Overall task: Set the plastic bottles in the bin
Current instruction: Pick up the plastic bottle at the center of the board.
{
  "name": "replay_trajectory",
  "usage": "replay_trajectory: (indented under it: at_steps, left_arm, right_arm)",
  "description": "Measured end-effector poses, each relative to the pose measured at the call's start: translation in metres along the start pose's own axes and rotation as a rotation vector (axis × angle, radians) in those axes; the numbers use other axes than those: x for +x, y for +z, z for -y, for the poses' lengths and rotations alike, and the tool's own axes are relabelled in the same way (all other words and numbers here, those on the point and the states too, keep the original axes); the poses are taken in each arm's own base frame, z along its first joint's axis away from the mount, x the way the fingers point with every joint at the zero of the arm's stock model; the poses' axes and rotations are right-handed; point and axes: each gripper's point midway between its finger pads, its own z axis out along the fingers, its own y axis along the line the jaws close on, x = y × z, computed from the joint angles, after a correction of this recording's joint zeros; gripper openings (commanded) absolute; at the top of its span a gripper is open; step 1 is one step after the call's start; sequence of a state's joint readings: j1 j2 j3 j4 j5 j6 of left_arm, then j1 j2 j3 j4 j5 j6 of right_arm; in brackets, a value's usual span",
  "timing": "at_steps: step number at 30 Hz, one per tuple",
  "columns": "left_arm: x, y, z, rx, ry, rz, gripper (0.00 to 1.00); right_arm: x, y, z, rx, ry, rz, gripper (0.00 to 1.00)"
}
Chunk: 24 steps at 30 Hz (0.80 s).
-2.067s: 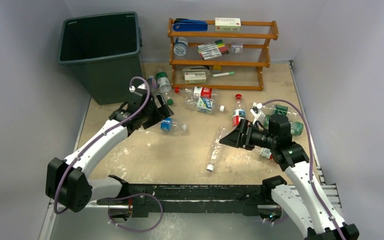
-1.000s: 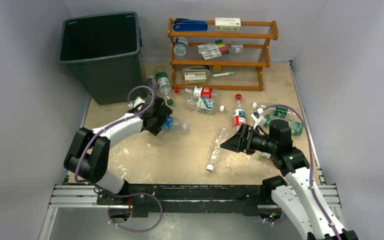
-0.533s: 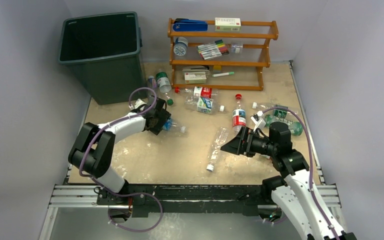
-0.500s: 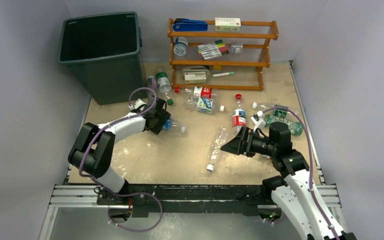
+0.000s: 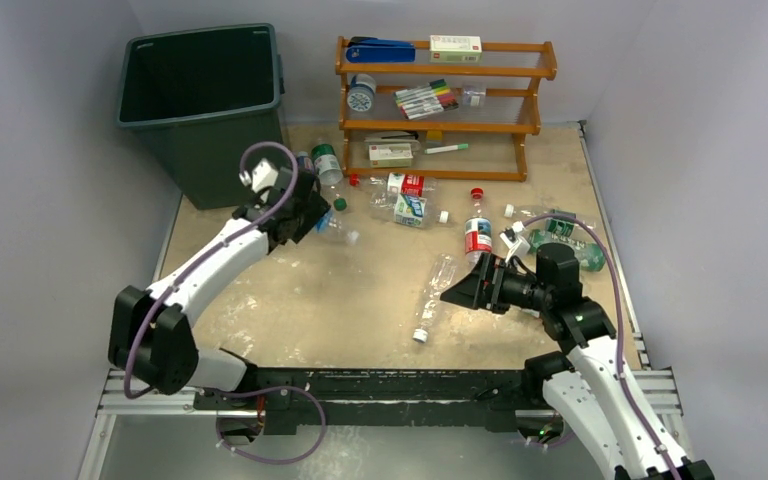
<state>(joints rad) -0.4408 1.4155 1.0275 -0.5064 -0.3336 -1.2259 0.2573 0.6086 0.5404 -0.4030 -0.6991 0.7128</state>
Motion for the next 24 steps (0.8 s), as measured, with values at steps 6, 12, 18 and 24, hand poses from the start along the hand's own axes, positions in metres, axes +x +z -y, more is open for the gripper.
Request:
replay_trajectory:
  at_steps: [6,12,18,24]
  left_arm:
    - [-0.054,-0.057,0.062,0.152,0.03,0.102,0.59]
    - [-0.083,-0.096,0.095,0.238,0.064,0.148,0.59]
    - [-0.107,-0.126,0.125,0.324,0.088,0.183,0.6]
    - [-0.161,-0.15,0.159,0.398,0.091,0.285,0.61]
  right_arm:
    - [0.001,0.002,0.003,0.003,0.005,-0.004,1.0]
    - [0.001,0.002,0.003,0.003,0.005,-0.004,1.0]
    - [0.002,0.001,0.002,0.002,0.002,-0.002,1.0]
    - [0.006,-0.002,0.002,0.007,0.007,-0.008,1.0]
